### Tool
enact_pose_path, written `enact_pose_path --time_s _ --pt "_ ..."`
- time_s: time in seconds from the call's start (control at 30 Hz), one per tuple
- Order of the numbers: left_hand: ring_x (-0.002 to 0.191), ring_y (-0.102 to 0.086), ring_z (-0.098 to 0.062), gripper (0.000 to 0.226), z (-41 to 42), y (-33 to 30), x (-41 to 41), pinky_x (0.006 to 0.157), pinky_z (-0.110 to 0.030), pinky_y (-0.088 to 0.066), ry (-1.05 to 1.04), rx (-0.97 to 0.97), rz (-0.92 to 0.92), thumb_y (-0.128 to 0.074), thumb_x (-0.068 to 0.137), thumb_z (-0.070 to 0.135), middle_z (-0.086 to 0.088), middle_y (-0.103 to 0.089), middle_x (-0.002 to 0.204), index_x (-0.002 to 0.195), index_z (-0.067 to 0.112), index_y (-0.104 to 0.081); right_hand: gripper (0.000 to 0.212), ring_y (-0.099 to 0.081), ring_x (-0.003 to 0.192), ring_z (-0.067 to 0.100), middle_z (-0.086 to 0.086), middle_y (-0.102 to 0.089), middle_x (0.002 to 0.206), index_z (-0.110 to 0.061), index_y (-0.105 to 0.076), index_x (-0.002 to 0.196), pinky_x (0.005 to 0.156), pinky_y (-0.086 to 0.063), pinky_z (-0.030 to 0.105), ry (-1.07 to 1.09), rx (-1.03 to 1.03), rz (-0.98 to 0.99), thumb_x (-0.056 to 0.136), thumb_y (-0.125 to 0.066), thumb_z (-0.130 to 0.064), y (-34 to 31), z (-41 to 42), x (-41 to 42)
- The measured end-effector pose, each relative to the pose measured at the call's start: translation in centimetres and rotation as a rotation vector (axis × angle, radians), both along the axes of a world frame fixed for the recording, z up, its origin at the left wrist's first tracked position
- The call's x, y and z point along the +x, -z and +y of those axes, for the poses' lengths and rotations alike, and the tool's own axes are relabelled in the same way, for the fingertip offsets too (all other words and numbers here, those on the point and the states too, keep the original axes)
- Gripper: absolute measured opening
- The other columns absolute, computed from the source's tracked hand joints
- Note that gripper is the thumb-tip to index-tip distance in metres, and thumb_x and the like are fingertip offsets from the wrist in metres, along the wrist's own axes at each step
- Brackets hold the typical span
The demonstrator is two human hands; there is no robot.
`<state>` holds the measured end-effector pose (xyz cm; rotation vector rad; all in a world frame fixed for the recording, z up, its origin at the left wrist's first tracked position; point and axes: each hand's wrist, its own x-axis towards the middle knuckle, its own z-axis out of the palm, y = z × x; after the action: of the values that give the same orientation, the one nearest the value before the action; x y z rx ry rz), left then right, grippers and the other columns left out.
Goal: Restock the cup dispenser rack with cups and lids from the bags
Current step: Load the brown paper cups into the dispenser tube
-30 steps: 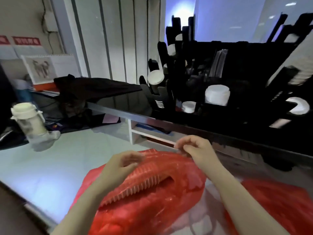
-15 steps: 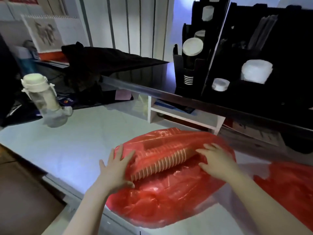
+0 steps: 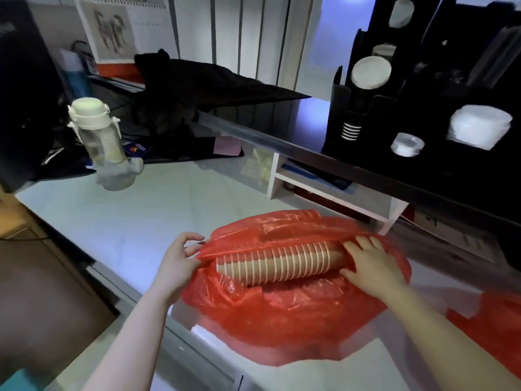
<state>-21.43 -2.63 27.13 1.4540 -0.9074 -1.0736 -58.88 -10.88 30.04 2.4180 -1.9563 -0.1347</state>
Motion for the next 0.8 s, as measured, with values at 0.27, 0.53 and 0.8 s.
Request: enact_pose_path --time_s 0.27,0.53,0.8 --pt "0.08 -0.068 -0.01 0.032 -3.6 1.1 -0.1 0.065 -0.032 -0.051 -0.122 0.009 -0.235 -0.061 0.074 -0.013 0.002 -0.073 0.084 0.081 0.015 -0.047 0.084 -0.025 0.136 0.022 -0.004 -0.032 0.148 -0.033 -0.026 0.147 0.106 -0.038 0.039 -0.029 0.043 0.008 0.077 -0.072 -0.041 0.4 -2.5 -0.8" --pt "0.082 -0.064 -0.027 0.028 -7.1 4.0 0.4 0.073 -0.036 -0.045 -0.091 0.123 -0.496 -0.067 0.071 -0.006 0.001 -0.066 0.075 0.07 0.017 -0.05 0.081 -0.046 0.121 0.021 -0.001 -0.051 0.131 -0.031 -0.042 0.135 0.099 -0.04 0.032 -0.084 0.198 -0.238 0.061 -0.075 -0.027 1.2 -6.8 -2.6" --pt "0.085 -0.065 -0.024 0.028 -7.6 4.4 1.1 0.072 -0.029 -0.044 -0.06 0.123 -0.513 -0.073 0.072 -0.001 0.003 -0.066 0.084 0.078 0.022 -0.058 0.077 -0.054 0.086 -0.009 -0.022 -0.059 0.105 -0.05 -0.038 0.124 0.066 -0.04 0.009 -0.074 0.349 -0.398 0.06 -0.077 -0.031 2.2 -9.1 -3.3"
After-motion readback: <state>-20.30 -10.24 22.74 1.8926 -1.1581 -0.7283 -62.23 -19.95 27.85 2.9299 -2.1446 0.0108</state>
